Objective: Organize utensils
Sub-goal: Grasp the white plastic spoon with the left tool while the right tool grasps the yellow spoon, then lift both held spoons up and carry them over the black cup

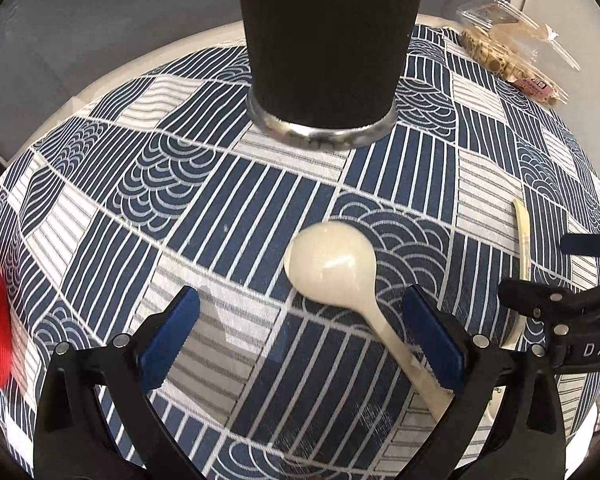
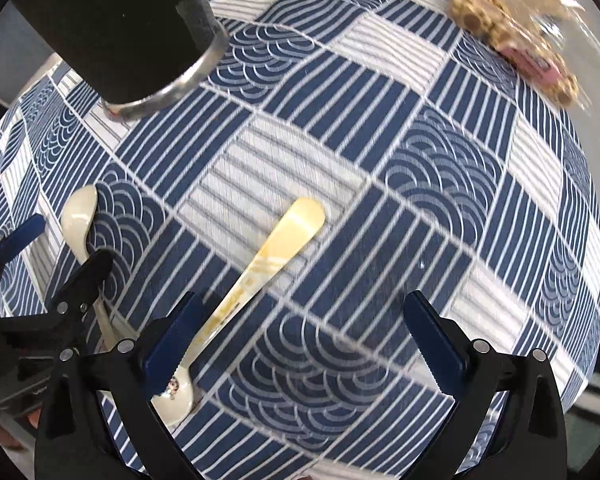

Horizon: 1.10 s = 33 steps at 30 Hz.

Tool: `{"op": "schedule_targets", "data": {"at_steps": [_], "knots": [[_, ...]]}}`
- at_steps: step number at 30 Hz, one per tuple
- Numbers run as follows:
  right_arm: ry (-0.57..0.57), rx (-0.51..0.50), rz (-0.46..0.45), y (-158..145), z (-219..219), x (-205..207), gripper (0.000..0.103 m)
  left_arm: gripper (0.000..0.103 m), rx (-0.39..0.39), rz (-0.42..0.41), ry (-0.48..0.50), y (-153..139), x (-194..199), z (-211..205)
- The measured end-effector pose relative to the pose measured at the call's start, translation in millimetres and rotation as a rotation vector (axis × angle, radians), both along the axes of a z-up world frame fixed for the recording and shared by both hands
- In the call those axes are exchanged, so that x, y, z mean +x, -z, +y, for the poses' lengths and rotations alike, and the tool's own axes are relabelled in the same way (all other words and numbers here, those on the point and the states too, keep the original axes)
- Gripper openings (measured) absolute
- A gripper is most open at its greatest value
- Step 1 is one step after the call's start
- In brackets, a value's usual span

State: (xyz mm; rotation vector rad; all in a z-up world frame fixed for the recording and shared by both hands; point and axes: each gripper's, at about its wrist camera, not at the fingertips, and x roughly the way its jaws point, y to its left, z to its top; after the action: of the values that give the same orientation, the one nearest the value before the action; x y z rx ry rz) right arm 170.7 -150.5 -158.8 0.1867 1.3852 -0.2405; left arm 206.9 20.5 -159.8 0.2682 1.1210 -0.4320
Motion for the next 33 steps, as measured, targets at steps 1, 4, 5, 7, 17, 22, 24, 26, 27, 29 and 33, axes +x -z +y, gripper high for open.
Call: {"op": "schedule_targets", "data": {"at_steps": [1, 4, 5, 7, 17, 22, 24, 26, 27, 29, 33], "knots": [[0.003, 0.001, 0.004, 0, 1, -4, 0.097, 0.099, 0.004, 0.005, 0.007, 0, -1, 0], [0.015, 0.004, 0.014, 0, 3, -12, 0.096, 0.099, 0.013, 0.024, 0.026, 0, -3, 1], [0.019, 0.005, 0.015, 0, 4, -14, 0.096, 0.099, 0.014, 0.031, 0.029, 0, -3, 3], [0.034, 0.006, 0.015, 2, 5, -20, 0.096, 0.099, 0.017, 0.035, 0.031, 1, -4, 1], [-0.016, 0.022, 0.031, -13, 22, -37, 0.018, 0.057, 0.021, 0.054, 0.042, -11, -10, 15], [0.06, 0.148, 0.019, -14, -3, -48, 0.007, 0.019, 0.025, 0.115, 0.087, -15, -10, 21], [0.067, 0.189, 0.016, -14, -7, -52, 0.007, 0.012, 0.005, 0.159, 0.073, -15, -7, 27], [0.073, 0.21, 0.008, -15, -11, -57, 0.007, 0.008, -0.023, 0.185, 0.067, -14, -4, 36], [0.082, 0.229, 0.004, -15, -13, -60, 0.007, 0.008, -0.053, 0.213, 0.051, -13, -1, 42], [0.071, 0.225, -0.009, -17, -17, -63, 0.007, 0.008, -0.096, 0.246, 0.044, -12, 2, 50], [0.059, 0.248, -0.04, -17, -30, -63, 0.007, 0.008, -0.117, 0.259, 0.05, -12, 1, 57]]}}
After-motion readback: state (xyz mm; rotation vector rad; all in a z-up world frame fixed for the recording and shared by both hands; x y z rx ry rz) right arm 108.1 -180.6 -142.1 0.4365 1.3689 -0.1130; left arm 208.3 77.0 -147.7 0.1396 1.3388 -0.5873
